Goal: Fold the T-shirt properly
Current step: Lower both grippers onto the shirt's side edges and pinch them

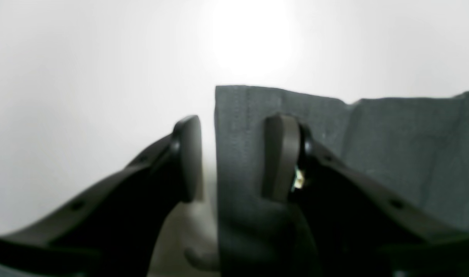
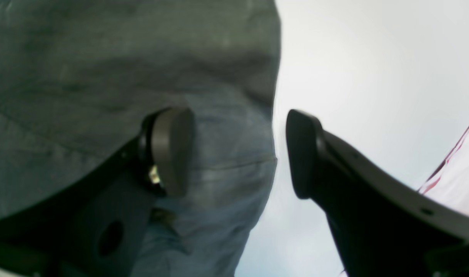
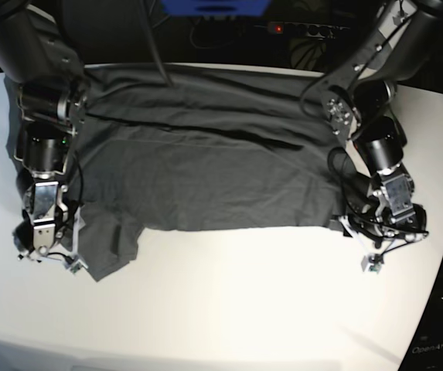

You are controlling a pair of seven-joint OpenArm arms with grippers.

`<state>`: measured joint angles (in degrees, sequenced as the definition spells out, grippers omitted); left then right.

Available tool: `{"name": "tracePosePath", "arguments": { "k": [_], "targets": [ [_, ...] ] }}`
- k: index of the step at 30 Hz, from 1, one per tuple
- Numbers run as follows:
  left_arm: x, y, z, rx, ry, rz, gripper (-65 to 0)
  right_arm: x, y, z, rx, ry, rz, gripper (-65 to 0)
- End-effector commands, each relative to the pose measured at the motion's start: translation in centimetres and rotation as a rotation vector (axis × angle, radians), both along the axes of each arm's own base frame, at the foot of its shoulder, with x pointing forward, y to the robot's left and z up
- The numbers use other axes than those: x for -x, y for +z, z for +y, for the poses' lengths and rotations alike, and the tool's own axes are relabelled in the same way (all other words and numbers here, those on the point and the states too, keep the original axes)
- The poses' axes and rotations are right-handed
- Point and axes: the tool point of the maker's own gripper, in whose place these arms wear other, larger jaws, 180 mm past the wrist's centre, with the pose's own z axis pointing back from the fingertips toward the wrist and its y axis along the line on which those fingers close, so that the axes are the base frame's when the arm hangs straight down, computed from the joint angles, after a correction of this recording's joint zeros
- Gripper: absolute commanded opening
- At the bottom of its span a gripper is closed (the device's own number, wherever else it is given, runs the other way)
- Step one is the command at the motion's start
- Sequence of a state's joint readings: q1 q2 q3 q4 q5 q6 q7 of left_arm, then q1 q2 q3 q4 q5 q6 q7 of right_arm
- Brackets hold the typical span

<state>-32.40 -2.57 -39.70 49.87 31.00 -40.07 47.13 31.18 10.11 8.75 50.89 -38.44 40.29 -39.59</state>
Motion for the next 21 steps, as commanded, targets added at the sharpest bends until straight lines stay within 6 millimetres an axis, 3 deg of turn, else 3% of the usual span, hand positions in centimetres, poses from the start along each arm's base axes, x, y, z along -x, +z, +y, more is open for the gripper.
{"name": "tracePosePath", "arguments": {
  "k": [1, 10, 15, 21],
  "targets": [
    [-0.9, 0.9, 0.0, -0.006, 0.0, -0.016, -37.7, -1.9, 2.3, -0.4, 0.008, -0.004, -0.064, -27.4],
    [0.1, -0.1, -0.1, 0.001, 0.001, -0.002, -39.2, -2.2, 2.3, -0.2, -0.006, 0.007, -0.084, -27.4],
    [-0.1, 0.1, -0.3, 0.054, 0.022, -0.026, -61.5, -2.1, 2.3, -0.2, -0.005, 0.006, -0.083, -27.4],
    [0.3, -0.1, 0.4, 0.049, 0.03, -0.018, -62.2, -2.1, 2.3, -0.2, -0.005, 0.006, -0.083, -27.4]
  ]
}}
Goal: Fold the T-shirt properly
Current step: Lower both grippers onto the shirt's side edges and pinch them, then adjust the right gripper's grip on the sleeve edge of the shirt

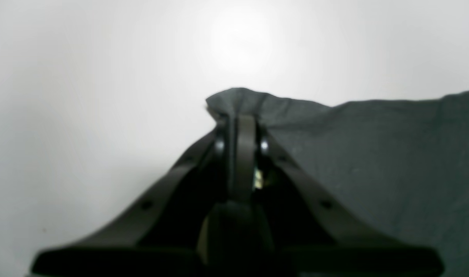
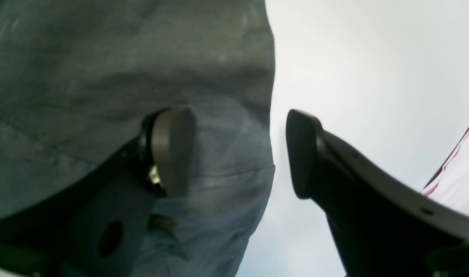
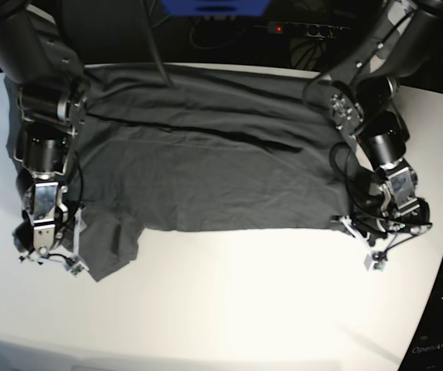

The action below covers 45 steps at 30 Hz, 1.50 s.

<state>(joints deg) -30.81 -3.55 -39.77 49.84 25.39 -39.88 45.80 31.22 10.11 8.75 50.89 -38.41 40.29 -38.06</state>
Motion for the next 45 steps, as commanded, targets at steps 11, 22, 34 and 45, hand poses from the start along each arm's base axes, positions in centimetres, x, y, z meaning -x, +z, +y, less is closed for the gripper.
{"name": "tracePosePath", "arguments": {
  "k": [11, 22, 34, 45],
  "targets": [
    [1.0, -0.5, 0.8, -0.025, -0.002, 0.043, -62.2, -3.6, 6.0, -1.4, 0.05, -0.01, -0.164, -27.0],
    [1.7, -1.2, 0.7, -0.023, -0.002, 0.054, -62.2, -5.4, 8.4, -0.7, 0.008, -0.003, -0.254, -27.0],
    [3.1, -2.2, 1.0, -0.032, 0.001, 0.083, -62.2, -6.3, 7.5, -2.0, -0.284, -0.168, -0.273, -26.8],
    [3.3, -2.4, 1.0, -0.033, 0.0, 0.088, -62.2, -6.3, 5.1, -1.5, -0.438, -0.208, -0.25, -26.8]
  ]
}}
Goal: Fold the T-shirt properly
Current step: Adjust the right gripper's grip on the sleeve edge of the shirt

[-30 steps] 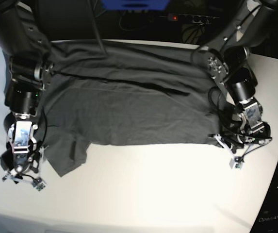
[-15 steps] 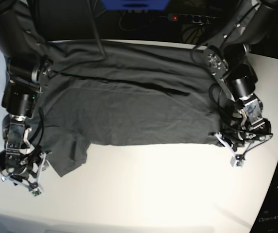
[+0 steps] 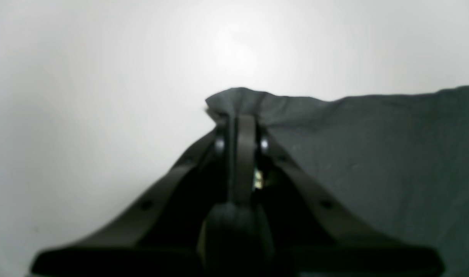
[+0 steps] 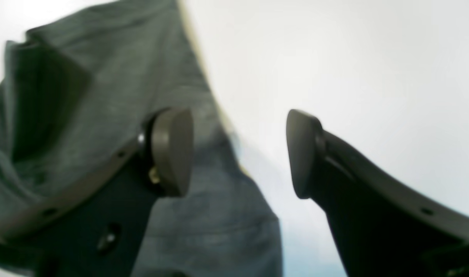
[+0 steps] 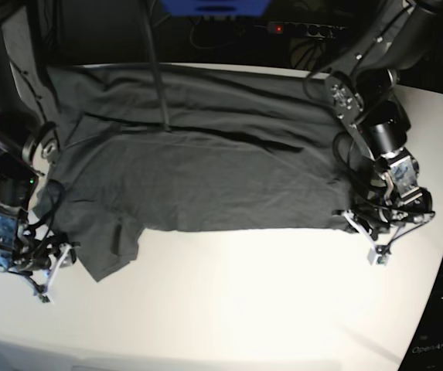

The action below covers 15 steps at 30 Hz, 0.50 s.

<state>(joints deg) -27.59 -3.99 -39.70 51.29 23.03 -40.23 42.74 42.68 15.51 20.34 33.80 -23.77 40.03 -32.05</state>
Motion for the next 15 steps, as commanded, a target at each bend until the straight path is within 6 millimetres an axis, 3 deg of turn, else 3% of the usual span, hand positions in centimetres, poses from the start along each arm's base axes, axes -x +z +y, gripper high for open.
{"name": "tracePosePath", "arguments": {
  "k": [1, 15],
  "targets": [
    [2.4, -1.7, 0.7, -0.053, -0.017, 0.128, -62.2, -1.5, 2.2, -0.8, -0.001, -0.014, -0.067, -26.8],
    [2.9, -2.1, 0.7, -0.053, -0.017, 0.14, -62.2, 0.5, -1.4, 1.5, -0.085, -0.025, -0.059, -26.8]
  ]
}}
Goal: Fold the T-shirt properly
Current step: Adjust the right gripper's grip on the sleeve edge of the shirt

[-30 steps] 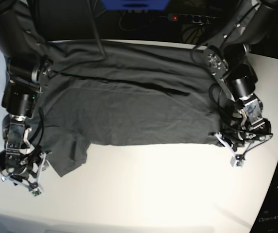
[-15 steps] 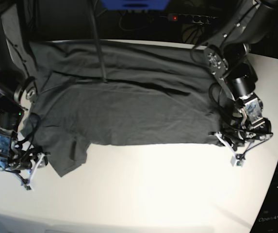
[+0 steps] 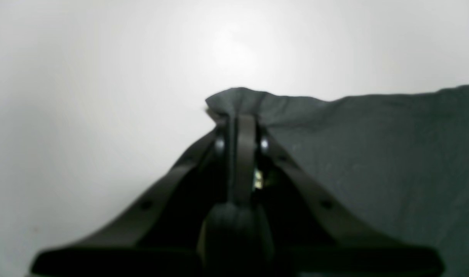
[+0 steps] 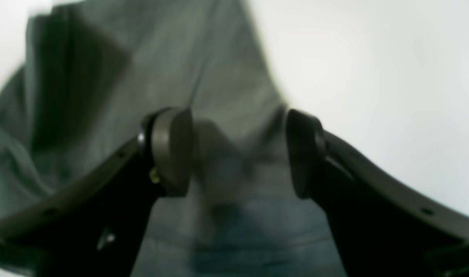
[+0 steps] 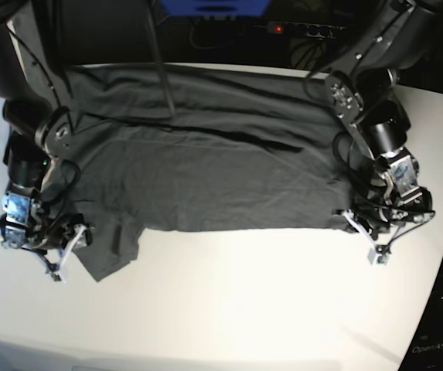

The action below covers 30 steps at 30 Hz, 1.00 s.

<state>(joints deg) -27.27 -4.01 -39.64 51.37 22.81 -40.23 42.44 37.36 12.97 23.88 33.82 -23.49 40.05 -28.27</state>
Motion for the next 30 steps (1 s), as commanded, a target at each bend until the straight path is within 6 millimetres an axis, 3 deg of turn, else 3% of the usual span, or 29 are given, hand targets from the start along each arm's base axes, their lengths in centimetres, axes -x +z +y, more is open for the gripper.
{"name": "tracePosePath", "arguments": {
  "k": [1, 5, 20, 22, 27, 28, 30],
  "targets": [
    [2.9, -2.1, 0.7, -0.055, -0.018, 0.143, -62.2, -1.9, 2.2, -0.5, 0.001, -0.009, -0.075, -26.8],
    [2.9, -2.1, 0.7, -0.055, -0.018, 0.143, -62.2, -1.6, 1.5, 0.3, -0.016, -0.001, -0.082, -26.8],
    [2.9, -2.1, 0.7, -0.055, -0.018, 0.143, -62.2, -0.8, 0.6, 0.3, -0.016, -0.001, -0.064, -28.7],
    [2.9, -2.1, 0.7, -0.055, -0.018, 0.143, -62.2, -0.8, 0.6, 0.3, -0.013, 0.001, -0.063, -35.0],
    [2.9, -2.1, 0.7, -0.055, -0.018, 0.143, -62.2, -0.7, 0.6, 0.1, -0.006, 0.002, -0.061, -61.7],
    [2.9, -2.1, 0.7, -0.055, -0.018, 0.143, -62.2, -0.7, 0.6, 0.1, -0.006, 0.002, -0.061, -64.7],
    [2.9, -2.1, 0.7, -0.055, -0.018, 0.143, -62.2, -0.7, 0.6, 0.1, -0.006, 0.002, -0.06, -64.4]
  ]
}}
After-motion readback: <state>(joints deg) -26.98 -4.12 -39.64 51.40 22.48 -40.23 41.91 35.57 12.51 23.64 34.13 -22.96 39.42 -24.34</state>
